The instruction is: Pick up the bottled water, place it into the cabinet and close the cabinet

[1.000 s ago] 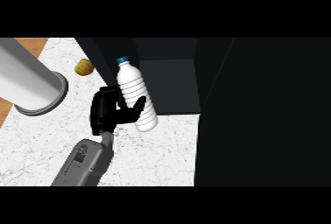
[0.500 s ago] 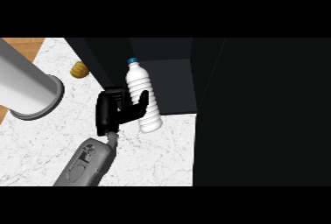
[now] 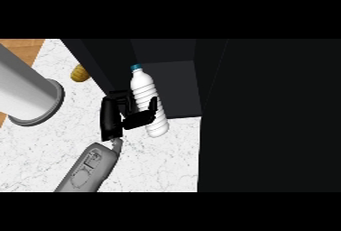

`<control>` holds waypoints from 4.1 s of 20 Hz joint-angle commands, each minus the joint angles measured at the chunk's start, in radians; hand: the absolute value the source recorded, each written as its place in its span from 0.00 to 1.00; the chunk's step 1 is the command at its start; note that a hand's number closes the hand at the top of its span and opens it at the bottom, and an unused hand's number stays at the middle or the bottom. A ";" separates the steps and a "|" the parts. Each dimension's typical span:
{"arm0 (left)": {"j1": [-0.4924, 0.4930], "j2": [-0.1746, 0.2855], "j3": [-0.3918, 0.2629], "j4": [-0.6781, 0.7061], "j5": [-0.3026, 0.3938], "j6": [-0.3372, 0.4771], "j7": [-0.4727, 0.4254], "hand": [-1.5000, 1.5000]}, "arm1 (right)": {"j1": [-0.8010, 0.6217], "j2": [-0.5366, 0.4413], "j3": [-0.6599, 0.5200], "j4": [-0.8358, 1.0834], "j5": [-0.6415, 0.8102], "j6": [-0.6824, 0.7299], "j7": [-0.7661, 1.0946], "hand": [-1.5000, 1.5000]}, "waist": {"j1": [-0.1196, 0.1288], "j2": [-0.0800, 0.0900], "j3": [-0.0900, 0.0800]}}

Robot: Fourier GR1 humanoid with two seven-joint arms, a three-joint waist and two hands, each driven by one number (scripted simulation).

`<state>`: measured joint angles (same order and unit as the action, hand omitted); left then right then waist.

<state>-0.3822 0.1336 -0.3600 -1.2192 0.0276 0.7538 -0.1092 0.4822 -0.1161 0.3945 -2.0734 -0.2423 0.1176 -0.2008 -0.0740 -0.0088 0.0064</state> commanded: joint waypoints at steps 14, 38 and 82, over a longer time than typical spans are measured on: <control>-0.234 0.069 0.028 0.246 -0.080 0.044 0.114 0.00 | -0.009 0.006 0.036 0.012 0.018 0.005 -0.004 0.00 | -0.053 0.043 -0.008; -0.190 0.005 0.103 0.087 0.248 -0.254 -0.202 0.00 | 0.018 -0.017 -0.035 0.022 0.004 0.007 -0.062 0.00 | 0.020 0.023 -0.009; 0.734 0.148 -0.056 -0.987 0.348 -0.513 -0.182 0.00 | 0.058 -0.248 0.188 -0.158 0.200 0.093 0.061 1.00 | 0.091 0.004 -0.007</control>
<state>0.2477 0.2220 -0.4626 -2.1299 0.3366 0.2902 -0.2465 0.5473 -0.3098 0.5325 -2.2369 -0.0558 0.1346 -0.1303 0.0111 -0.0020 -0.0011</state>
